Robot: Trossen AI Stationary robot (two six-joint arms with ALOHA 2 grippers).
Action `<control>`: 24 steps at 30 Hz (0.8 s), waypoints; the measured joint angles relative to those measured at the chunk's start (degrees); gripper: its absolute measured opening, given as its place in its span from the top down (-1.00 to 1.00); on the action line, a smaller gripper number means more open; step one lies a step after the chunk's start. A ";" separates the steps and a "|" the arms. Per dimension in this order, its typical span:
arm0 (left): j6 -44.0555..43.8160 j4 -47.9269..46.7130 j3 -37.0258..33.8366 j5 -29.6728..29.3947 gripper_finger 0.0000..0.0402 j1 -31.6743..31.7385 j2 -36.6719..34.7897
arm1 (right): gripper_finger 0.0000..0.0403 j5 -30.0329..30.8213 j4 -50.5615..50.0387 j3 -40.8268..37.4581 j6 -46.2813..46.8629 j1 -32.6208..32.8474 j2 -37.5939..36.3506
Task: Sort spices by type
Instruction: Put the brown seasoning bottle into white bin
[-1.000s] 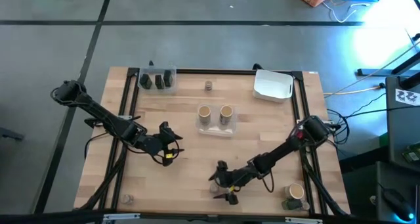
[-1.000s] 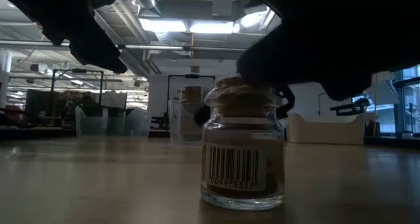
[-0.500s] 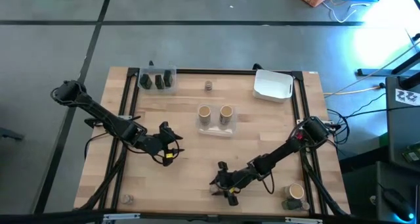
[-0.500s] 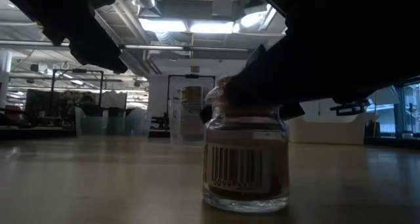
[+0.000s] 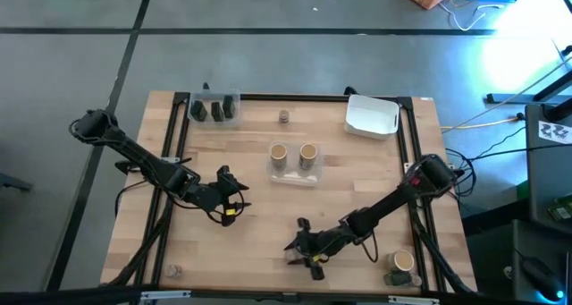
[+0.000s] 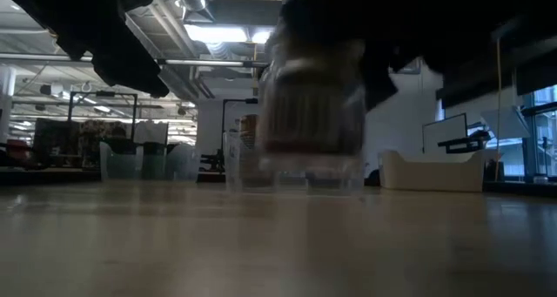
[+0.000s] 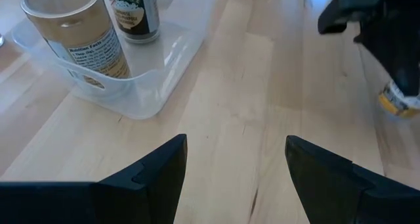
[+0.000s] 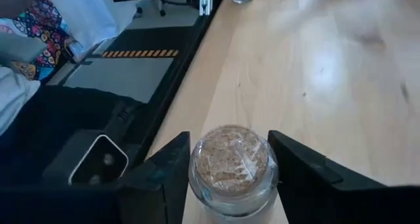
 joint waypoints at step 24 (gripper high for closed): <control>1.66 0.08 0.00 -3.74 -0.20 0.43 0.00 | 0.10 17.75 -40.54 -0.04 -5.20 -6.01 -23.22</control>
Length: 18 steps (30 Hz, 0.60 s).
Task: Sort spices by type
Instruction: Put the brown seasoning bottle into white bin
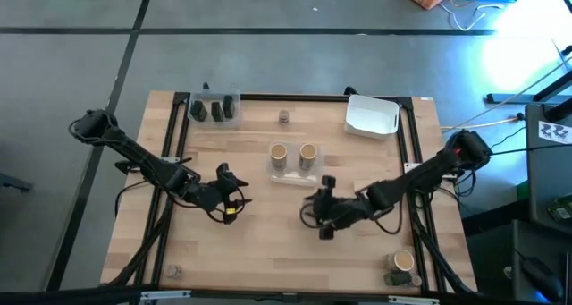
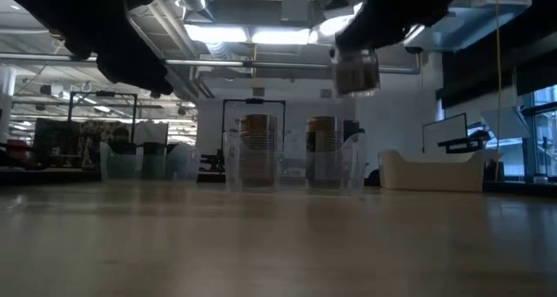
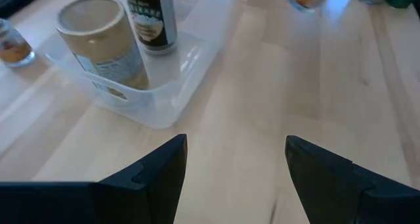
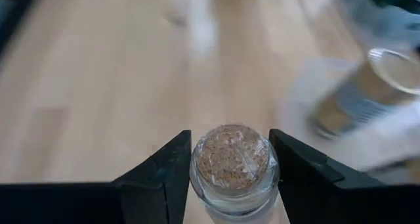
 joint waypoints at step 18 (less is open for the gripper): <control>8.17 -2.54 0.02 -1.59 -0.20 12.60 0.02 | 0.10 2.47 -7.51 -11.42 -5.21 -18.53 -18.32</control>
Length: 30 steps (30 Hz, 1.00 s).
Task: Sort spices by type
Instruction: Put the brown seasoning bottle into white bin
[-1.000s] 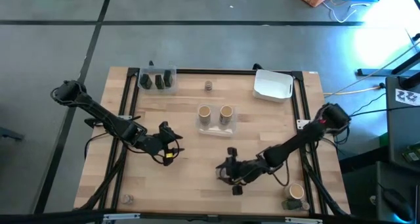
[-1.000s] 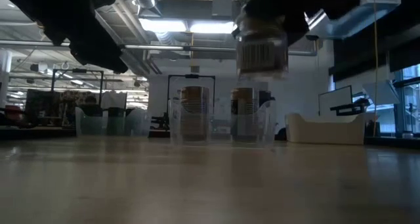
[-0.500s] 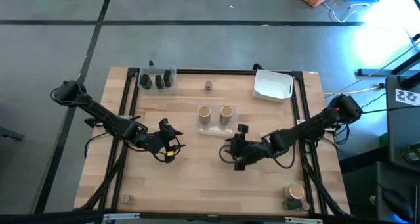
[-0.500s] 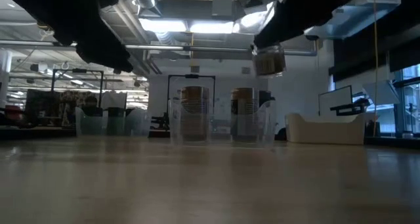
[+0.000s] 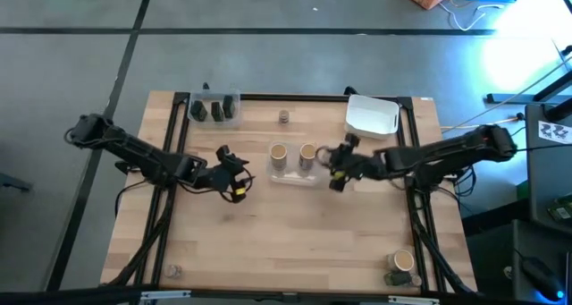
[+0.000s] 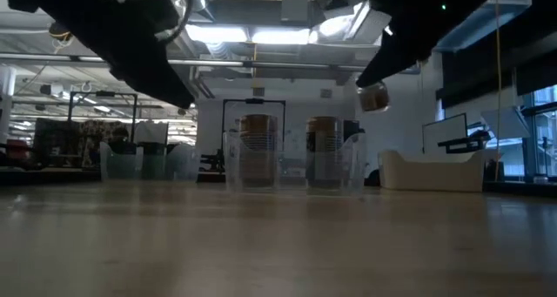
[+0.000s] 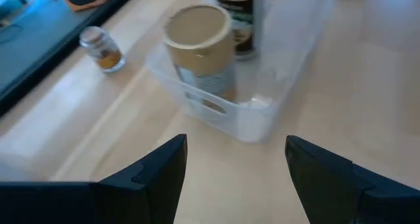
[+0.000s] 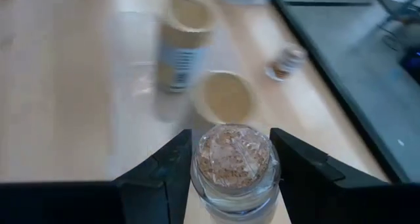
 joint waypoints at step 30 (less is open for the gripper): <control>13.10 2.85 0.00 0.02 -0.20 7.43 0.00 | 0.10 0.43 34.41 -21.39 1.82 -42.94 -4.57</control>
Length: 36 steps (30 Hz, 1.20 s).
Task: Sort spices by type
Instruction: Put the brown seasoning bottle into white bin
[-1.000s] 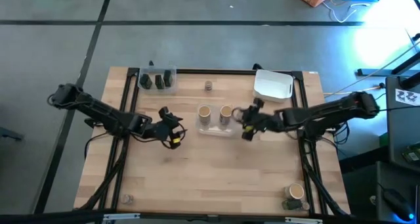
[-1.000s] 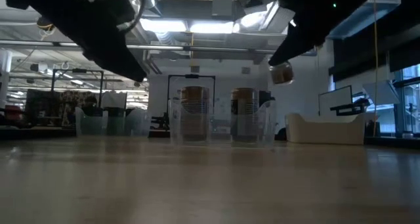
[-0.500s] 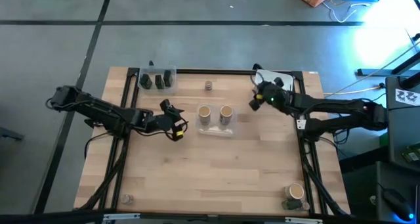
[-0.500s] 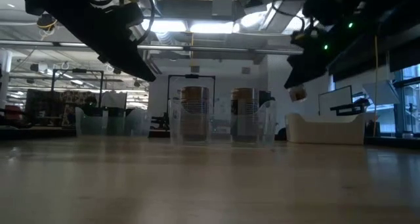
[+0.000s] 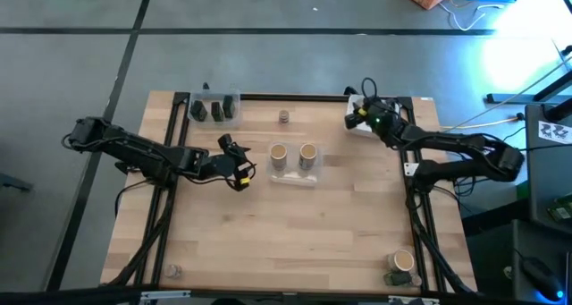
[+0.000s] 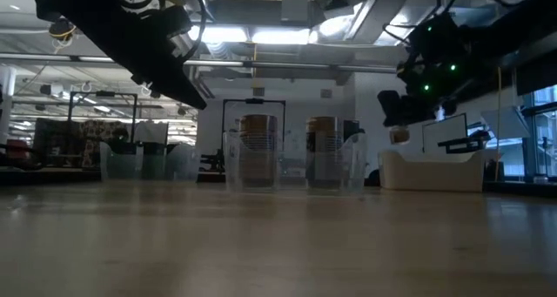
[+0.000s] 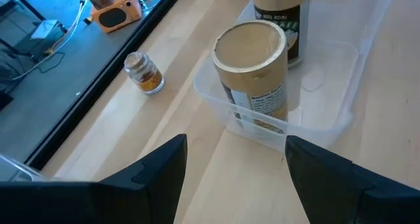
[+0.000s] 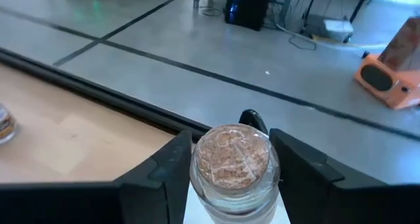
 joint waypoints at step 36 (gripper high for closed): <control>-3.23 -0.04 0.00 0.16 -0.20 -0.17 0.00 | -0.06 1.27 11.95 -0.04 9.91 -3.41 20.46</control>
